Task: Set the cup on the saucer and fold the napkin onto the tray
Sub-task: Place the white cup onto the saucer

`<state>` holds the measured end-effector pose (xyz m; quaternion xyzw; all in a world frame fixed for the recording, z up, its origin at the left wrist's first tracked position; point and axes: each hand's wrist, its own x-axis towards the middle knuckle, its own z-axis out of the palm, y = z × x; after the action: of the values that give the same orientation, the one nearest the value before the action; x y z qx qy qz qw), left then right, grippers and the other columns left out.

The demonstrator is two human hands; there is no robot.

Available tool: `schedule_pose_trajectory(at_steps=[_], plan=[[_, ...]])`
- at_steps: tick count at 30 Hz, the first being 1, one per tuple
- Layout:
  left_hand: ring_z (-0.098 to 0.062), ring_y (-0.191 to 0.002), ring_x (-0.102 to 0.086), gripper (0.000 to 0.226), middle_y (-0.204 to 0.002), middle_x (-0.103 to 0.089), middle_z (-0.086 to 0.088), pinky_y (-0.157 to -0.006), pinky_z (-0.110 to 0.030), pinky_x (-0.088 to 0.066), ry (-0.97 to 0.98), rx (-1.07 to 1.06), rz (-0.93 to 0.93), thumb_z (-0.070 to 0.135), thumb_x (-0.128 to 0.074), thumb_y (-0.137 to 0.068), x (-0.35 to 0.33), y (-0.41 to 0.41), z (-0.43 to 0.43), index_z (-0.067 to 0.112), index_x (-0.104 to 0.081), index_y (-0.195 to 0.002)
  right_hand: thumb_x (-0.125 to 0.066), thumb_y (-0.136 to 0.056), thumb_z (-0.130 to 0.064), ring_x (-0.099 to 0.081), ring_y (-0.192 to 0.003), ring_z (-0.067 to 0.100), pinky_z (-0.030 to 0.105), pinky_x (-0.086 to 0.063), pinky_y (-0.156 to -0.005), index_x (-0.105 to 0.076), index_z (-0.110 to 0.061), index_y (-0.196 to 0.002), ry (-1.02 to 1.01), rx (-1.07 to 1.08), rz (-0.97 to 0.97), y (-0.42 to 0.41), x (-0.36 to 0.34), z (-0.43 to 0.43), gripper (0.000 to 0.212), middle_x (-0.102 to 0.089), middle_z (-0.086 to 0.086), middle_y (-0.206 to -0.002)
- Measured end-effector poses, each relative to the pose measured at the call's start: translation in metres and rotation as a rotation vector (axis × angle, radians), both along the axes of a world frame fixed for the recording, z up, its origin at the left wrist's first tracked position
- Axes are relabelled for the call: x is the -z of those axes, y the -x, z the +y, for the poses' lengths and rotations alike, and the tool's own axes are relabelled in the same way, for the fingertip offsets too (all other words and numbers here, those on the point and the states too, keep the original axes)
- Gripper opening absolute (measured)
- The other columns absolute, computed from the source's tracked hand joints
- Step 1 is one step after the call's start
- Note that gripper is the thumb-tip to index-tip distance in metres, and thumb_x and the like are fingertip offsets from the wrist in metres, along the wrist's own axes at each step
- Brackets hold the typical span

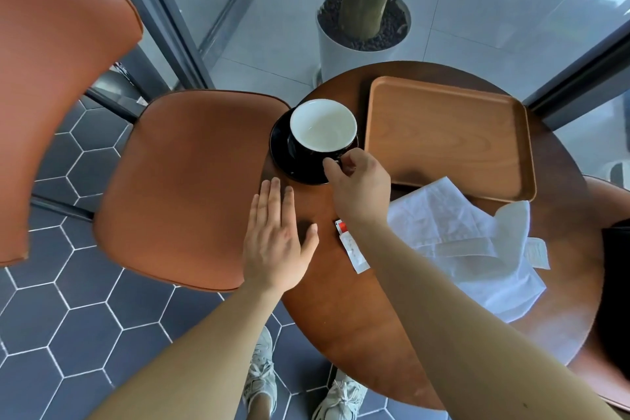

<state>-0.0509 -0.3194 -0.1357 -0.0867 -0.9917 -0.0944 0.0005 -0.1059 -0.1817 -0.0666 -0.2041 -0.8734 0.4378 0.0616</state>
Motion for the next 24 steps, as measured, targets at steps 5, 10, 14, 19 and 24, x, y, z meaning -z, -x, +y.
schedule_pose_trajectory(at_steps=[5, 10, 14, 19, 24], plan=[[-0.034, -0.153, -0.017, 0.071, -0.161, -0.025, -0.022, -0.124, -0.047, -0.016, 0.003, -0.003, -0.008, 0.051, -0.038, -0.098, 0.0, 0.001, -0.001, 0.002, -0.037, -0.15, -0.07, -0.088, -0.035, -0.06, -0.07, 0.022, 0.031, -0.045, -0.06, -0.064, -0.007, -0.075, -0.04, -0.043, -0.055, -0.001, 0.002, -0.004, 0.032, -0.065, 0.005, -0.074], [-0.034, -0.152, -0.017, 0.07, -0.161, -0.026, -0.023, -0.124, -0.047, -0.015, -0.008, -0.005, -0.007, 0.05, -0.039, -0.097, -0.001, 0.001, 0.0, 0.001, -0.038, -0.149, -0.071, -0.089, -0.038, -0.063, -0.081, 0.022, 0.039, -0.053, -0.073, -0.071, -0.005, -0.084, -0.026, -0.113, -0.074, -0.005, 0.002, 0.0, 0.033, -0.069, 0.006, -0.083], [-0.033, -0.153, -0.015, 0.071, -0.162, -0.024, -0.021, -0.125, -0.046, -0.014, -0.006, -0.008, -0.012, 0.05, -0.038, -0.097, -0.001, 0.001, 0.0, 0.002, -0.036, -0.15, -0.069, -0.089, -0.032, -0.059, -0.097, 0.025, 0.037, -0.051, -0.08, -0.071, -0.011, -0.108, -0.279, -0.232, 0.022, -0.029, 0.004, 0.015, 0.028, -0.068, 0.004, -0.105], [-0.032, -0.154, -0.013, 0.072, -0.163, -0.021, -0.02, -0.125, -0.046, -0.014, 0.005, -0.008, -0.004, 0.051, -0.036, -0.097, 0.002, 0.0, -0.001, 0.003, -0.035, -0.151, -0.057, -0.092, -0.051, -0.041, -0.136, 0.037, 0.058, -0.028, -0.115, -0.057, -0.031, -0.134, -0.78, -0.445, -0.065, -0.079, 0.025, 0.049, 0.047, -0.05, 0.004, -0.147], [-0.032, -0.153, -0.013, 0.073, -0.163, -0.021, -0.02, -0.125, -0.046, -0.015, 0.0, -0.016, 0.008, 0.051, -0.036, -0.096, 0.004, 0.001, -0.002, 0.002, -0.034, -0.15, -0.018, -0.097, -0.071, -0.009, -0.153, 0.037, 0.068, -0.007, -0.117, -0.015, -0.047, -0.155, -0.85, -0.62, -0.308, -0.1, 0.047, 0.066, 0.063, -0.013, -0.001, -0.168]])
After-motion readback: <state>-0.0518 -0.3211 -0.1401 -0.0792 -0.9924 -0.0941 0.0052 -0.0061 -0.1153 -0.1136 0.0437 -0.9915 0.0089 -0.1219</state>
